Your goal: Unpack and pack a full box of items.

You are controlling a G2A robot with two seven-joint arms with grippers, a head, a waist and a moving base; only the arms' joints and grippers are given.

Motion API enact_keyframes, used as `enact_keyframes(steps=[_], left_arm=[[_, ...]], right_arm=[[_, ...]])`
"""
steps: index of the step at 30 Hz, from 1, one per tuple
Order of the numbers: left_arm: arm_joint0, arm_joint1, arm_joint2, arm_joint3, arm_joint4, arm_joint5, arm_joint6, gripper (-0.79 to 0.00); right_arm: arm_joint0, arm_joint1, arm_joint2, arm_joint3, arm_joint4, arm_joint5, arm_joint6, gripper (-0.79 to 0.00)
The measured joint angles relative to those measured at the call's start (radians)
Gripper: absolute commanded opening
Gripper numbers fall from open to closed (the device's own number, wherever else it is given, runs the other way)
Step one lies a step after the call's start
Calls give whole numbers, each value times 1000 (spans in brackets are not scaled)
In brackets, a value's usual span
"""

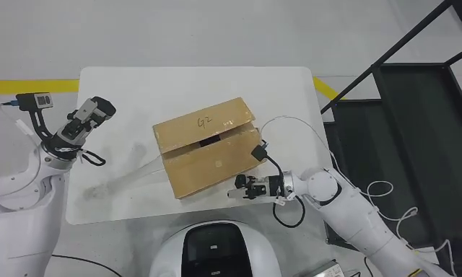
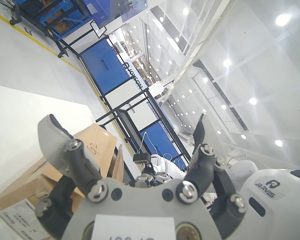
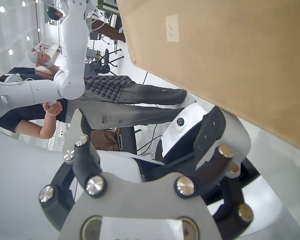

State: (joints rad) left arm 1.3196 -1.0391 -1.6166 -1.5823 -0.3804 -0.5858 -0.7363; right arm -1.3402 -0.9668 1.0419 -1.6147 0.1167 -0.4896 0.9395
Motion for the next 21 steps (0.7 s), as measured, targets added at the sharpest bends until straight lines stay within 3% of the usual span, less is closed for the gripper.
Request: enact_keyframes(steps=[6,12,21], left_arm=[[10,1,-4,-6,4,1,6,0],[18,2,4,-17,19,2,-17,0],[57,16,41,-59,-135,13,-319,0]], right_arm=[[-29,23,50,-96,71,25,163,0],[-61,37,99,-184,97,24,182,0],[-112,66,296,-257,277,-9,194,0]])
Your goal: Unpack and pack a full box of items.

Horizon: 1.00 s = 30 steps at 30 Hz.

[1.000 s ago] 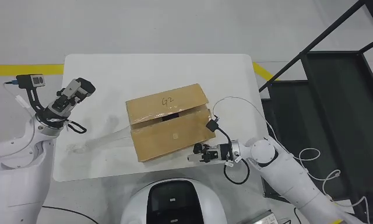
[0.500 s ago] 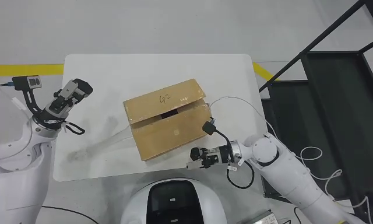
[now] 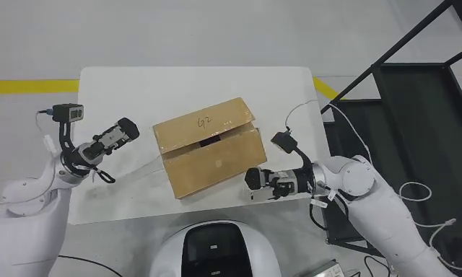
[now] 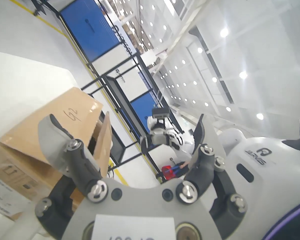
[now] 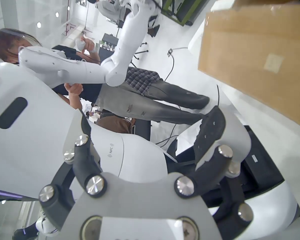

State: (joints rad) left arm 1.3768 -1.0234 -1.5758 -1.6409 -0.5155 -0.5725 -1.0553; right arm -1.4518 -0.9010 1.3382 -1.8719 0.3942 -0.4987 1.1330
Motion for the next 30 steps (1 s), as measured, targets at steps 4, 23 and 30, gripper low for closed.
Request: enact_keyframes(steps=[4,23,30], left_arm=[[24,9,4,-16,-122,59,-178,0],[-37,34,270,76,-74,321,-481,0],[-89,56,396,102,-39,357,-481,0]], right_arm=[[-18,6,80,19,76,-17,-33,0],[-98,11,276,136,303,-87,-52,0],[-123,7,284,135,309,-93,-42,0]])
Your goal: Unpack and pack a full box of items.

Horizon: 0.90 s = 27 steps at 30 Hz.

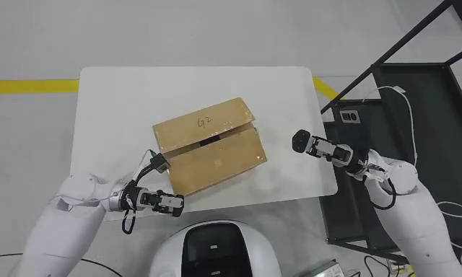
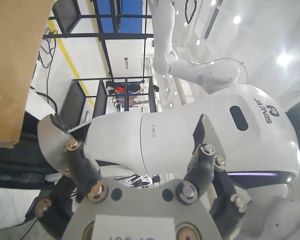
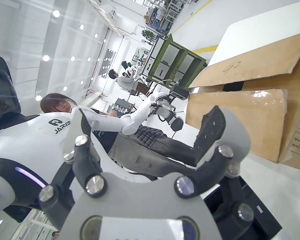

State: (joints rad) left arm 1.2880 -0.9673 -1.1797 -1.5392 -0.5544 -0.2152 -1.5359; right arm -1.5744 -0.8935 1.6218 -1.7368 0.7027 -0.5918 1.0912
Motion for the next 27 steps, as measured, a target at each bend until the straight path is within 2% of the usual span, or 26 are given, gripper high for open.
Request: enact_keyframes(steps=[5,9,15,27], left_arm=[[-35,20,72,18,13,5,0,0],[-59,32,96,43,33,-7,0,0],[-69,42,48,70,56,-79,44,0],[-34,58,-56,45,59,-140,168,0]], right_arm=[[-6,-2,2,-1,-5,2,6,0],[-7,-3,3,-1,-12,7,13,0],[-2,-5,3,0,-21,15,20,0],[14,-10,6,18,-16,17,34,0]])
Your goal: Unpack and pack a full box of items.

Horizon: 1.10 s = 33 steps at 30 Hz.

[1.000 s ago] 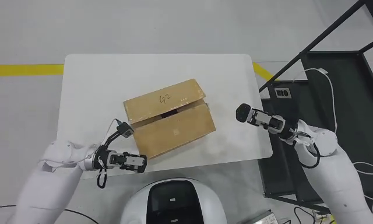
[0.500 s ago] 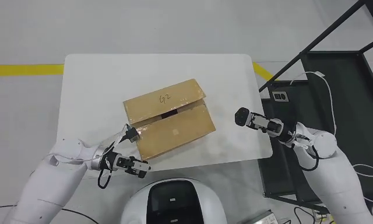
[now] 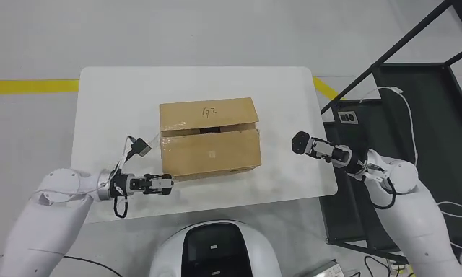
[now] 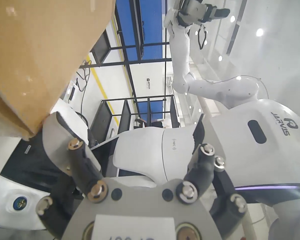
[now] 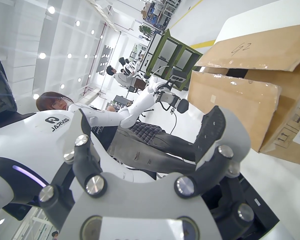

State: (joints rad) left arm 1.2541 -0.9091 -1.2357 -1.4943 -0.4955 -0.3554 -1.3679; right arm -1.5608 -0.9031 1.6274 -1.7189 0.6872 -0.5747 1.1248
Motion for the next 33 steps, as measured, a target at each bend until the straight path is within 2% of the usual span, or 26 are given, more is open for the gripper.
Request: enact_keyframes(steps=[3,7,11,15,20,22,28,33], left_arm=[[6,2,-11,-7,-21,-3,0,0],[22,7,-41,-27,-104,11,-59,0],[46,15,-111,-59,-242,5,-104,0],[71,17,-195,-77,-327,-76,-22,0],[76,10,-227,-73,-364,-150,57,0],[71,8,-228,-63,-343,-160,89,0],[69,0,-245,-18,-262,-162,276,0],[96,-4,-260,-19,-251,-154,364,0]], right_arm=[[4,-1,-4,4,2,1,5,0],[13,-3,-21,1,4,18,31,0],[49,-3,-61,-8,-36,64,84,0],[100,-5,-95,0,-67,95,85,0],[113,-7,-104,8,-70,99,80,0],[113,-7,-103,8,-70,99,80,0],[113,-7,-103,10,-70,100,79,0],[165,-16,-158,28,-111,188,-28,0]])
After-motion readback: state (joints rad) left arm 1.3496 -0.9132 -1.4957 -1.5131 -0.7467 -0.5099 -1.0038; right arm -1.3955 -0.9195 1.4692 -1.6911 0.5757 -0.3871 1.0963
